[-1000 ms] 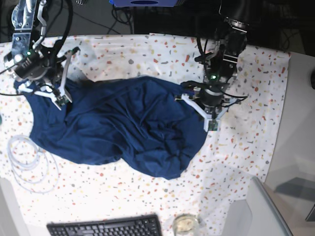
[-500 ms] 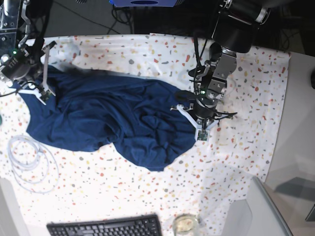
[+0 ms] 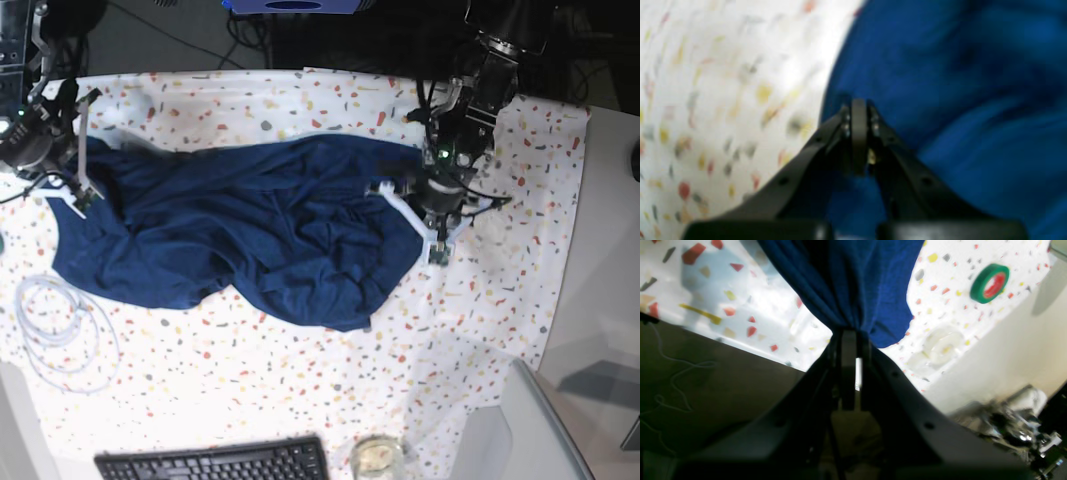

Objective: Layout the t-shirt on the table in an organized manner, then fold the t-shirt properly
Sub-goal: 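Grasp the shirt's middle with the left gripper and pull it outward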

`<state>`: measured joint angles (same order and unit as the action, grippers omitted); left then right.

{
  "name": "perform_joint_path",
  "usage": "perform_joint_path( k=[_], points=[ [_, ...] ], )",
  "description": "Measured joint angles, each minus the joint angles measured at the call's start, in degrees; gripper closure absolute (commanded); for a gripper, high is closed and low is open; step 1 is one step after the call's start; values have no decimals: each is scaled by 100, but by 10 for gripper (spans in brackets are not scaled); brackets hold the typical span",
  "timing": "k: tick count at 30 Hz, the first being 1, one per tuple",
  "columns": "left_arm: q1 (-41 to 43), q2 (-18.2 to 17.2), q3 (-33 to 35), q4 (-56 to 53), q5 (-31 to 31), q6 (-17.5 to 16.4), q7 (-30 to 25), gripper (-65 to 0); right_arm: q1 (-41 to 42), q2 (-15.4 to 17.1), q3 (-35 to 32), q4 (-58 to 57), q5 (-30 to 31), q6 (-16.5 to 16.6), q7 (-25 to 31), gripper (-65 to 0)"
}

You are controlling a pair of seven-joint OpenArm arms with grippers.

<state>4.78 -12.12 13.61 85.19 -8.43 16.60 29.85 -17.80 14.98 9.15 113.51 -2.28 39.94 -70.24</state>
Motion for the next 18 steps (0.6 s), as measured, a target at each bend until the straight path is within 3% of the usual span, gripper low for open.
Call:
perform_joint_path(
  k=[4, 8, 10, 12, 16, 18],
  points=[
    [-748, 669, 286, 142, 203, 129, -184, 0, 4, -87, 2, -57, -52, 0, -11, 0],
    [-1543, 1464, 1513, -1539, -2, -114, -98, 0, -24, -184, -4, -168, 35, 0, 28, 0],
    [-1803, 1829, 1956, -2415, 39, -334, -540, 0, -2, -168, 0, -170, 15, 0, 20, 0],
    [-1998, 2105, 2044, -3064, 7, -632, -614, 0, 2, -157, 2, -175, 13, 0, 31, 0],
    [-2159, 2072, 2083, -3834, 66, -621, -1102, 0, -2, -168, 2, -175, 15, 0, 13, 0],
    [-2275, 2026, 2055, -4393, 107, -664, -1753, 0, -4, -146, 26, -175, 17, 0, 42, 0]
  ],
)
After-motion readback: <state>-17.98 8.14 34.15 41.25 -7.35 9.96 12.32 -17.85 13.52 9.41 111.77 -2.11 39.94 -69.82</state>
